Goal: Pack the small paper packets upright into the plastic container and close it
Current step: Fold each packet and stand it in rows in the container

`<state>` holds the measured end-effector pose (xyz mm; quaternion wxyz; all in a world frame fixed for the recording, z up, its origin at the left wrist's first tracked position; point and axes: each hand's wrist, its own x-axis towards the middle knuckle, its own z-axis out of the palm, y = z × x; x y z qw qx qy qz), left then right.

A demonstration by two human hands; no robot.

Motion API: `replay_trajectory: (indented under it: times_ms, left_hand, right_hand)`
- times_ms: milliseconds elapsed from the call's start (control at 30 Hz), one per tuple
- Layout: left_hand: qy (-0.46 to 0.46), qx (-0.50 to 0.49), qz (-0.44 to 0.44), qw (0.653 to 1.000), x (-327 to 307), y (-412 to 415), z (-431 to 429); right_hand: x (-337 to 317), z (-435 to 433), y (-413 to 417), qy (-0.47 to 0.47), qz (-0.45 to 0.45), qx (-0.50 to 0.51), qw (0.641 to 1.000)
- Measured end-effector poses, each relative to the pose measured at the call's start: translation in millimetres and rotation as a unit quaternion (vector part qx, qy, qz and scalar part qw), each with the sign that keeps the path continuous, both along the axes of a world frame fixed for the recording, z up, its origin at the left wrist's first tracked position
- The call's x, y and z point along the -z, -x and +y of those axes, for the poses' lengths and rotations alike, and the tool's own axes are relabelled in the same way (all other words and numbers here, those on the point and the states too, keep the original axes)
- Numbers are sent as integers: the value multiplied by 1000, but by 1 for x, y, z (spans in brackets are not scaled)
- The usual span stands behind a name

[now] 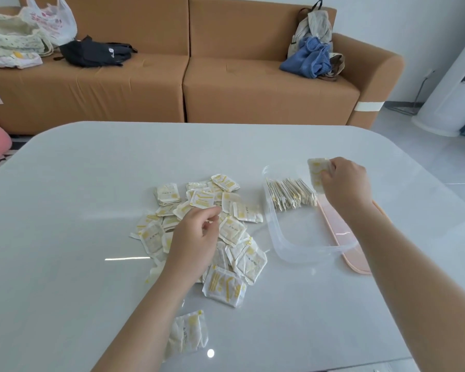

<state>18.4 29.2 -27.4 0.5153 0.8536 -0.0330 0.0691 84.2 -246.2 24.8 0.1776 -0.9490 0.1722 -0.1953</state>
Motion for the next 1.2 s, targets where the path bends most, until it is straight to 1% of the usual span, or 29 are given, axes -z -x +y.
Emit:
replay_trajectory:
  times_ms: [167, 300, 433, 533, 600, 667, 800, 867, 933, 1000, 1067, 1133, 1200]
  left_hand:
    - [10, 5, -2, 1000, 1, -3, -5]
    - [22, 9, -3, 1000, 1, -5, -14]
    - [34, 17, 3, 999, 1, -5, -20]
    - [29, 21, 2, 999, 0, -5, -22]
    - [30, 22, 1, 999, 0, -4, -22]
    - [27, 25, 0, 999, -1, -3, -21]
    - [16, 32, -4, 999, -1, -2, -20]
    - [0, 39, -7, 999, -2, -1, -17]
    - [-24, 47, -8, 999, -3, 3, -11]
    - [-66, 60, 5, 996, -4, 7, -1]
    - [-125, 68, 33, 989, -4, 12, 14]
    - [-189, 73, 59, 977, -3, 18, 30]
    - [-253, 83, 64, 962, -3, 23, 42]
  right_hand:
    - [0, -5, -15, 40, 44, 18, 998]
    - [1, 0, -22, 110, 81, 7, 991]
    - [2, 15, -28, 221, 127, -6, 967]
    - [3, 25, -28, 254, 181, -21, 950]
    - [8, 29, -28, 244, 220, -23, 944]
    - [11, 31, -26, 213, 245, -18, 946]
    - [13, 32, -24, 145, 241, -15, 959]
    - [10, 36, -21, 102, 243, -27, 964]
    - [3, 47, -13, 50, 223, -53, 972]
    - [-8, 65, 3, 20, 178, -88, 980]
    - [-17, 88, 26, 17, 152, -148, 977]
    - [-19, 109, 49, 8, 152, -215, 965]
    - [-16, 125, 67, -6, 169, -249, 954]
